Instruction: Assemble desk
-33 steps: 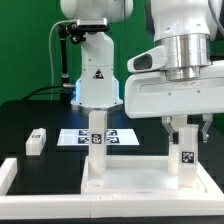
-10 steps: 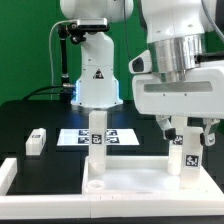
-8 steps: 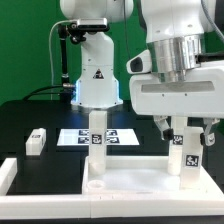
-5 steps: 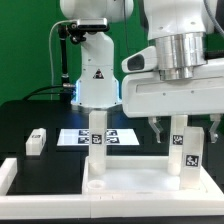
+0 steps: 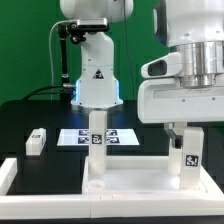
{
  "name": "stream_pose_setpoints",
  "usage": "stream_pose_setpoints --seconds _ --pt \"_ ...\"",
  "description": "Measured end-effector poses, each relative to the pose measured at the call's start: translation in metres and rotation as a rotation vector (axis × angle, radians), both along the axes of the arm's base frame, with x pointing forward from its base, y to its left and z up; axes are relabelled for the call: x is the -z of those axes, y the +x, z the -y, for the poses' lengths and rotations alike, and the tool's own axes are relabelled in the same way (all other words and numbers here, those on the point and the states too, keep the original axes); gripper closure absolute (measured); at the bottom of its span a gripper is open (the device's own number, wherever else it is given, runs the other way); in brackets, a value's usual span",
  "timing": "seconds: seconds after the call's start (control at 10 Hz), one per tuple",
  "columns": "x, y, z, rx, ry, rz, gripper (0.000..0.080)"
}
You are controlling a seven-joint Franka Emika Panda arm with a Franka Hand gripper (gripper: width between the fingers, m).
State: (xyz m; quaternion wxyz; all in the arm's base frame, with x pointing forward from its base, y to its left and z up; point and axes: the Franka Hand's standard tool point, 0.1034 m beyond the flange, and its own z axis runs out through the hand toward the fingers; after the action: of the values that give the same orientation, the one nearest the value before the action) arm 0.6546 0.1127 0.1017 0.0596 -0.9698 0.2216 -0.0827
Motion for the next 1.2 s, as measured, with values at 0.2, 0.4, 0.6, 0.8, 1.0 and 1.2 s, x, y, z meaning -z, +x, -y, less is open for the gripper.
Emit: stream_pose_setpoints --seconds 0.2,0.4,0.6,0.8,1.0,1.2 --pt "0.000 0.000 0.001 0.018 0.003 -0.001 0.0327" --pt "0.002 -0.001 0.008 0.060 0.001 -0.011 0.0472" --pt "0.002 -0.002 0.010 0.199 0.025 -0.022 0.0490" --pt "0.004 -0.004 0.014 0.549 0.094 -0.061 0.0490" --pt "0.005 -0.005 0.015 0.842 0.182 -0.103 0.0493" --pt "0.005 -0.006 0.021 0.990 0.254 -0.150 0.0492"
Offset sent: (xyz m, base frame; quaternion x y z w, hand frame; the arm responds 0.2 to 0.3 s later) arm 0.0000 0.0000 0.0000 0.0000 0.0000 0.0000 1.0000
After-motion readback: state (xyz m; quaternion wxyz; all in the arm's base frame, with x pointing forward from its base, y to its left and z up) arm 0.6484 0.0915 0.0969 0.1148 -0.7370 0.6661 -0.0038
